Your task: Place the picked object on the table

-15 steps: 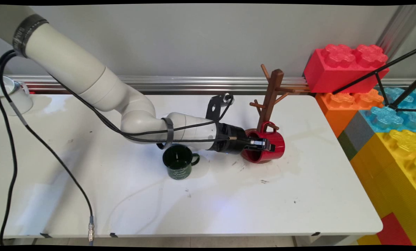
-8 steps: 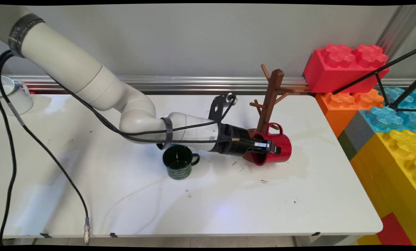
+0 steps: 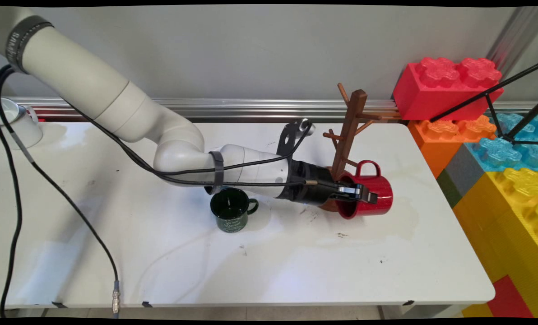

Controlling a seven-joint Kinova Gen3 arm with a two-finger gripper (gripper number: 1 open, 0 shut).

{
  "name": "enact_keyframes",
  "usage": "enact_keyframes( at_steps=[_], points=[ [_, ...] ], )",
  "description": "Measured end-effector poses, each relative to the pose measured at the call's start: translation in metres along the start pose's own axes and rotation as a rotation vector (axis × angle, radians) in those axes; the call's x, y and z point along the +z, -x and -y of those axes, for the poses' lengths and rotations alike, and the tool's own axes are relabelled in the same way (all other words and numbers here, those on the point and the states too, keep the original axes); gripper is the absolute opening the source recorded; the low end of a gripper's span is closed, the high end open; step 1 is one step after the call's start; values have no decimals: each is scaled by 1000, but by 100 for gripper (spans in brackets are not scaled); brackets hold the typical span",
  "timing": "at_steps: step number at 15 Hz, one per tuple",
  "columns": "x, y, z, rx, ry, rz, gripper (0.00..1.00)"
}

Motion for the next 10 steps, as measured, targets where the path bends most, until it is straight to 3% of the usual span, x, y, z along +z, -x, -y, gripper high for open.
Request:
enact_keyframes(
  at_steps=[6, 10],
  points=[
    [-4, 6, -20, 15, 44, 29, 0],
    [-9, 5, -31, 30, 43, 54, 0]
  ],
)
